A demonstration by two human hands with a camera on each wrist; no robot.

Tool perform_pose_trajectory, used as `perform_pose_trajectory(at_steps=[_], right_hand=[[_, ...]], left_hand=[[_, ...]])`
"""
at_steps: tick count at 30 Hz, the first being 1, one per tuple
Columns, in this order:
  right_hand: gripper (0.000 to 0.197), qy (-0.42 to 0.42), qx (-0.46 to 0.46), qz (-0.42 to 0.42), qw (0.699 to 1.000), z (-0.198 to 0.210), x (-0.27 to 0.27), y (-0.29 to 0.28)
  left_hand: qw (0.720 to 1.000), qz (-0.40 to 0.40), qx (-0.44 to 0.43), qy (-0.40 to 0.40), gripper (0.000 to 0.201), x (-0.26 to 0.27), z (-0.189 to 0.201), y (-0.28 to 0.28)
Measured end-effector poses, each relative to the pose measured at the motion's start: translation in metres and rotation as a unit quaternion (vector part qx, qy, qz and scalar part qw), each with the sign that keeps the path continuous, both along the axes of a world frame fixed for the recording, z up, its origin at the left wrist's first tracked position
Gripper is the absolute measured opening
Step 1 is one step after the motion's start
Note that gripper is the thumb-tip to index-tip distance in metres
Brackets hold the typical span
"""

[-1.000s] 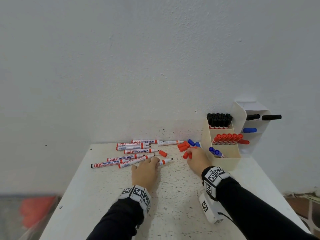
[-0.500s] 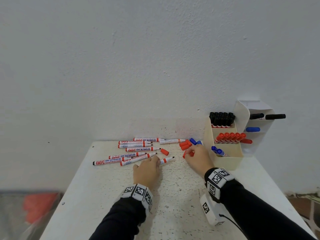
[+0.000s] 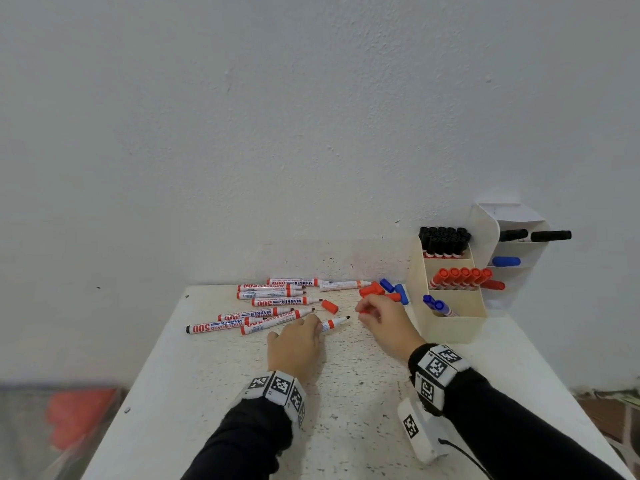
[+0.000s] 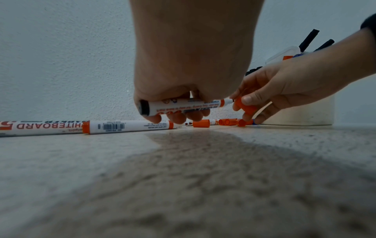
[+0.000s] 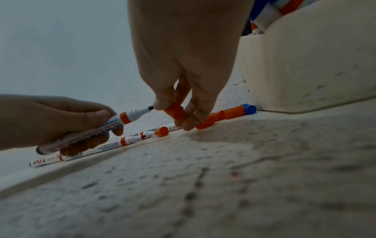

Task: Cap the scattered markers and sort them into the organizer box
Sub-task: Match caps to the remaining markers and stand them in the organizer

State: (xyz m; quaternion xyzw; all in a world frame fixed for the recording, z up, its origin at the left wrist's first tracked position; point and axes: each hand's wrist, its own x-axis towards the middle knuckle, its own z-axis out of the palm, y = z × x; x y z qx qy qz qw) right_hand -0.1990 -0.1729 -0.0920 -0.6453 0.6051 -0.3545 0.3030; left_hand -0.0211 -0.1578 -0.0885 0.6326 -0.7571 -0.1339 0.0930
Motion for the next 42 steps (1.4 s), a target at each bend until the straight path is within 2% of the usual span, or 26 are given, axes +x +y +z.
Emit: perform_pose_trajectory(at_steps=[2,4,10,15,18,25,29,31,34,37,40,42], right_hand=[[0.019,0.008,0.015,0.026,1.0,0.0,0.002,0.002],[0.023,-0.02,0.026,0.032,0.999,0.0,0.003,0.003],[0.011,-0.031,0.029,0.034,0.999,-0.001,-0.001,0.002],[0.015,-0.09,0.042,0.055,0.994,-0.001,0.002,0.004],[0.016,-0.124,0.041,0.034,0.991,0.0,0.002,0.004],[0.023,-0.109,0.023,0.035,0.993,0.002,0.005,0.004],[0.018,-0.156,0.065,0.047,0.984,0.002,0.008,0.004],[0.015,-0.135,0.079,0.051,0.986,0.004,0.01,0.005],[0.033,-0.047,0.055,0.036,0.997,0.006,0.011,0.007],[0.046,-0.06,0.06,0.009,0.996,0.006,0.014,0.008],[0.044,-0.047,0.057,-0.01,0.997,0.011,0.017,0.008],[0.042,-0.058,0.048,-0.013,0.997,0.015,0.02,0.009]], left_hand=[[1.0,-0.005,-0.001,0.002,0.032,0.0,-0.001,-0.001],[1.0,-0.013,-0.002,0.003,0.032,0.0,-0.003,-0.002],[0.999,-0.041,-0.008,-0.015,0.033,0.0,-0.003,-0.002],[0.999,-0.046,-0.013,0.006,0.032,0.001,-0.003,-0.002],[0.998,-0.056,-0.018,0.015,0.032,0.001,-0.004,-0.002],[0.997,-0.07,-0.034,0.028,0.03,-0.001,-0.006,-0.001],[0.994,-0.075,-0.05,0.063,0.03,0.0,-0.005,0.0],[0.992,-0.077,-0.046,0.089,0.03,-0.002,-0.005,0.001],[0.99,-0.084,-0.066,0.095,0.032,-0.003,-0.004,0.001],[0.99,-0.09,-0.09,0.063,0.033,-0.002,0.002,0.002],[0.993,-0.1,-0.063,0.018,0.035,-0.003,0.008,0.006],[0.992,-0.111,-0.018,0.057,0.035,-0.006,0.014,0.006]])
